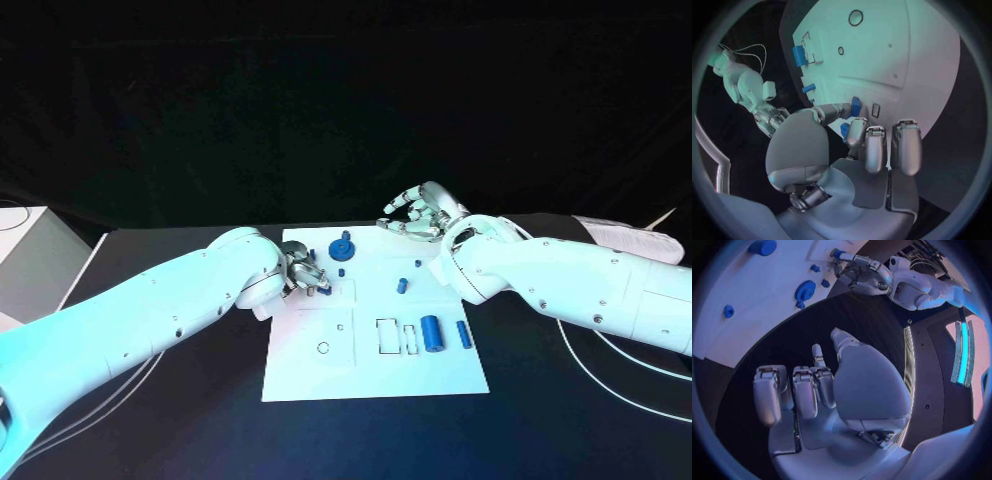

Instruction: Assemble the parts on the task board

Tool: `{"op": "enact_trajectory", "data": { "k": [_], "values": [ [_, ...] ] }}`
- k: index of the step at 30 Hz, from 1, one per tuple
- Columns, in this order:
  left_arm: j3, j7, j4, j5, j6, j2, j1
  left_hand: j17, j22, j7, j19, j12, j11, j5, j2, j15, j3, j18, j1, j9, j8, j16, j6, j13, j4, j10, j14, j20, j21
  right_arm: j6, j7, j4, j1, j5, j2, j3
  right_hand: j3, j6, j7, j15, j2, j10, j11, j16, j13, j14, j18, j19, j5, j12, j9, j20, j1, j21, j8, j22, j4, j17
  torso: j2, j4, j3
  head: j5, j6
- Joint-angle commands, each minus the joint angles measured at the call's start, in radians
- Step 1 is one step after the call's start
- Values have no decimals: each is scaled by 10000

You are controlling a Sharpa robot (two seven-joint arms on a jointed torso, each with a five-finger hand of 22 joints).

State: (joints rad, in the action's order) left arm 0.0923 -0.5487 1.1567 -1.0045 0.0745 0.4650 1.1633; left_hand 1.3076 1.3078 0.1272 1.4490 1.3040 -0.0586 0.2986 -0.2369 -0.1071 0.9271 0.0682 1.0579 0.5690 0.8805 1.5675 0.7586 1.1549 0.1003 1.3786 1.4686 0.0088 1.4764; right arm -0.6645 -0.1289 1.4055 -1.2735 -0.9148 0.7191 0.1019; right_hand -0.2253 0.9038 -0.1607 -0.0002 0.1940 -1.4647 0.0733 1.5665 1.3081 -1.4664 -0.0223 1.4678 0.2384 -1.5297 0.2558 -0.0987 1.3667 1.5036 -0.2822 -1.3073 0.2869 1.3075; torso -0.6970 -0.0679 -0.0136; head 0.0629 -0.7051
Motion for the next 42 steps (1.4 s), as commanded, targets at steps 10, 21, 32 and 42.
{"op": "enact_trajectory", "data": {
  "k": [10, 21, 32, 42],
  "values": [
    [-58, -45, -24, -112, 275, -82, 3, 2632, 211, -1313, 22, 16, -79, -61, 224, -65, -120, -174, 132, 3278, 881, 33, 1463, -4, -14, 20, 1022, -82, 47, 121, 52, 15, 14, -61, 8, -3, 13, -65, 16, 26, 6, -593, 44, 6, 2263, -1021, -5, 660, 35, -5, 8, -48, -59, -69, -37, -1908, 13, 2540, 1, 2, -4, 6, -31],
    [-85, -63, -45, -186, 424, -96, 2, 2632, 199, -1318, 16, 1, -82, -120, 275, -70, -204, -172, 144, 3293, 866, 33, 1474, -7, -26, 21, 1022, -89, 40, 118, 56, 30, 16, -61, 26, -3, 13, -65, 16, 26, 6, -593, 44, 6, 2263, -1021, -5, 660, 35, -5, 8, -48, -59, -69, -37, -1908, 13, 2540, 3, 5, -4, 8, -68],
    [-96, -107, -30, -262, 719, -80, 2, 2632, 224, -1330, 30, 20, -91, -138, 310, -74, -297, -178, 179, 3312, 863, 33, 1509, 38, -71, 50, 1022, -95, 47, 114, 54, 33, 18, -61, 41, -3, 18, -69, 18, 26, -2, -593, 44, 1, 2262, -1017, -7, 656, 47, -5, 19, -49, -90, -78, -49, -1900, 10, 2526, 5, 4, -5, 6, -88],
    [-98, -89, -49, -269, 708, -84, 2, 2632, 249, -1369, 49, 42, -114, -131, 533, -84, -561, -184, 164, 3351, 854, 33, 1715, 118, -43, 135, 1022, -106, 51, 113, 60, 19, 28, -61, 39, -3, 20, -72, 18, 26, -3, -577, 43, -7, 2250, -1012, -12, 648, 52, 9, 23, -49, -101, -95, -53, -1885, 7, 2508, 5, 3, -4, 22, -84]
  ]
}}
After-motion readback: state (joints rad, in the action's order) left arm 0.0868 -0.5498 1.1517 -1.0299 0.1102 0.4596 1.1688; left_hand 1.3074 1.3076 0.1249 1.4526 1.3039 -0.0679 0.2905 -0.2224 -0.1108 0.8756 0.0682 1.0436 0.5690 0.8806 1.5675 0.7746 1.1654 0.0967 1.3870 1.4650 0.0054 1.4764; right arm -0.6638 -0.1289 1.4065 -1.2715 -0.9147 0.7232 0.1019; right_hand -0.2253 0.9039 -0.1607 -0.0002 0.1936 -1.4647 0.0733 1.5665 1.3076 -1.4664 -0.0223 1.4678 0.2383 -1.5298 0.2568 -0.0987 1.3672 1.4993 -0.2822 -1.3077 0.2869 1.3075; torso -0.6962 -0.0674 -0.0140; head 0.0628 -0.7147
